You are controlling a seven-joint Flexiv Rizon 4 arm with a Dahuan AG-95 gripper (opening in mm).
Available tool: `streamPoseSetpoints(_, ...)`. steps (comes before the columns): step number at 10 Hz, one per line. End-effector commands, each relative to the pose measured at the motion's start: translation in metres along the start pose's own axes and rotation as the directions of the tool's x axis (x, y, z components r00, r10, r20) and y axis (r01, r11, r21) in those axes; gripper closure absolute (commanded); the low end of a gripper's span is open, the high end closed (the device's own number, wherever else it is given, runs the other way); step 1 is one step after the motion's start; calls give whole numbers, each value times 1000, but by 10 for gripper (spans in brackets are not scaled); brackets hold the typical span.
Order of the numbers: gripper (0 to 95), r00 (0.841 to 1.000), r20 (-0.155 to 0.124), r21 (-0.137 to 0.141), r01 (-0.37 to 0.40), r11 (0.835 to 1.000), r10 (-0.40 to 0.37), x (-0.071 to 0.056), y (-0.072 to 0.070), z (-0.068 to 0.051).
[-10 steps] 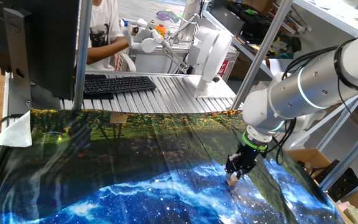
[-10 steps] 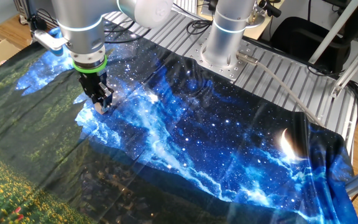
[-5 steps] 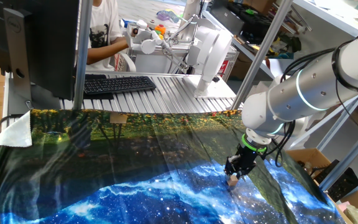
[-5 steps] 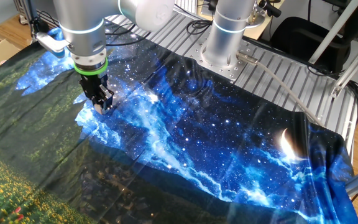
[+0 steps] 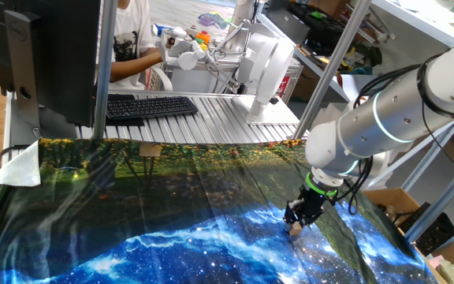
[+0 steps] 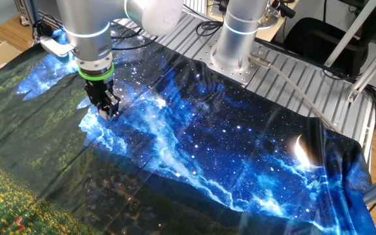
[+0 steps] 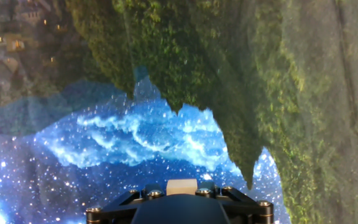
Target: Pick up the small block on the left and move it to the right
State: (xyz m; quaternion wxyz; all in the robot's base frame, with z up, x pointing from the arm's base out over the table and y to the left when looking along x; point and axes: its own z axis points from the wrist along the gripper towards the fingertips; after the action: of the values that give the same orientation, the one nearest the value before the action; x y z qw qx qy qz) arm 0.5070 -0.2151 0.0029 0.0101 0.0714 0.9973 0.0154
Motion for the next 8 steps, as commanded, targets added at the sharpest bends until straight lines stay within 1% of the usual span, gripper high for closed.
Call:
streamPoseSetpoints(1,950,1000,1,-4,1,1000,-1,0,1,-1)
streamPoseSetpoints(6,950,1000,7,-16,3,1000,-3,0,1,-2)
streamPoseSetpoints(7,950,1000,8,-22,0,1000,0,0,1,-4)
streamPoseSetpoints(8,950,1000,7,-25,1,1000,0,1,0,-13)
